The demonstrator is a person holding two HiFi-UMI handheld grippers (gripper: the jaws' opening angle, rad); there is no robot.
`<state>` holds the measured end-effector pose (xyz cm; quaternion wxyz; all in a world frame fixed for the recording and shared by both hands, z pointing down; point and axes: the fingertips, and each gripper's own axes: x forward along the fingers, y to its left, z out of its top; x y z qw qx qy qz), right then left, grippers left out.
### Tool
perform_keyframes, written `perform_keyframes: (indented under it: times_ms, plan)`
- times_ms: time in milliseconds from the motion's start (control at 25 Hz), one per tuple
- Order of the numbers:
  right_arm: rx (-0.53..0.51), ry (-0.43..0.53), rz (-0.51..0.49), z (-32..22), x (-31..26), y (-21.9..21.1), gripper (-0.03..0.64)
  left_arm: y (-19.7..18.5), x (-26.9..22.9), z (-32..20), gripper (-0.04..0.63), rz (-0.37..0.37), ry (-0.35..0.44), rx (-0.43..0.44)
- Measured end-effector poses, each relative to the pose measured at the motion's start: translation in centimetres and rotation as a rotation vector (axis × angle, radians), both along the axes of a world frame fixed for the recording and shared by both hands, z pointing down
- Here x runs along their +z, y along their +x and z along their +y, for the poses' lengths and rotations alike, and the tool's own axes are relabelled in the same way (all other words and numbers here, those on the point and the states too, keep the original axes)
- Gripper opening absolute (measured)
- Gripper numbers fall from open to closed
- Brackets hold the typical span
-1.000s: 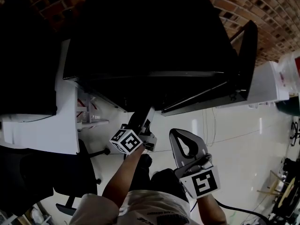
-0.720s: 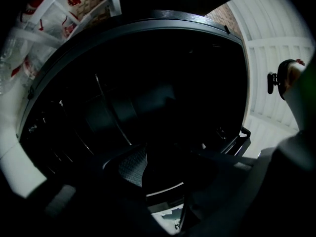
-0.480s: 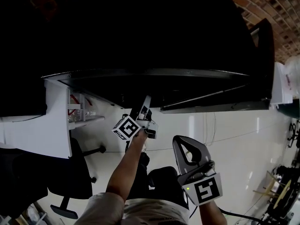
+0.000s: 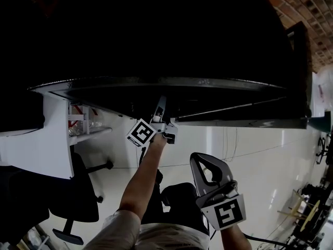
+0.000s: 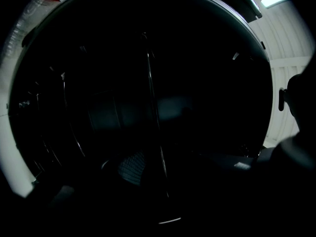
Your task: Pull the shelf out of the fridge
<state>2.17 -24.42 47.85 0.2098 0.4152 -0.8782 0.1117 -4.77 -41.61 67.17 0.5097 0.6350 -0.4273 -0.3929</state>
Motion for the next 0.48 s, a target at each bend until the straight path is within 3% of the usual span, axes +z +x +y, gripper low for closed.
perform_keyframes:
  times_ms: [160,280,480]
  plan:
    - [0.017,-0.008,0.002,-0.1,0.7,0.8,0.005,-0.2,-0.4,-1.7,0.154,0.008,0.043,-0.03]
    - [0.028,-0.017,0.001,0.1,1.1,1.5,0.005,-0.3,-0.1,-2.9,0.133,0.014,0.033,-0.052]
    - [0.039,-0.034,-0.012,0.1,1.7,1.9,0.005,-0.8,-0.4,-4.2,0.023,0.007,0.037,-0.052]
